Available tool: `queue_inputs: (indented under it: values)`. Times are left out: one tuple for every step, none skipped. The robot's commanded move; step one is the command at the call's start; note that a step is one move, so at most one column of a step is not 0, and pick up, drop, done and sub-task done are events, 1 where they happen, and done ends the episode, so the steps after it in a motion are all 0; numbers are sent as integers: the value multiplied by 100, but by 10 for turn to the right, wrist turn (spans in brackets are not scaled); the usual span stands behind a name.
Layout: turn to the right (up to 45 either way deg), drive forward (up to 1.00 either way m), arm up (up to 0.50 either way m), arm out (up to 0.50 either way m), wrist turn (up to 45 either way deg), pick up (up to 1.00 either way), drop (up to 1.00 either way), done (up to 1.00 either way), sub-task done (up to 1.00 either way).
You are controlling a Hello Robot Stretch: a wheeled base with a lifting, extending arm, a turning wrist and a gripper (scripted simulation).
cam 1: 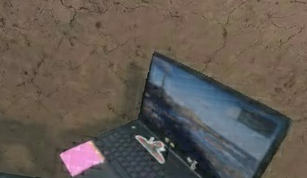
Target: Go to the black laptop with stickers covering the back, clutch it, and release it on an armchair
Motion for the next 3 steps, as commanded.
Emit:
queue_inputs:
  values:
    - [30,0,0,0,0,0,0,0,0]
    - [-30,0,0,0,0,0,0,0,0]
    - [90,0,0,0,0,0,0,0,0]
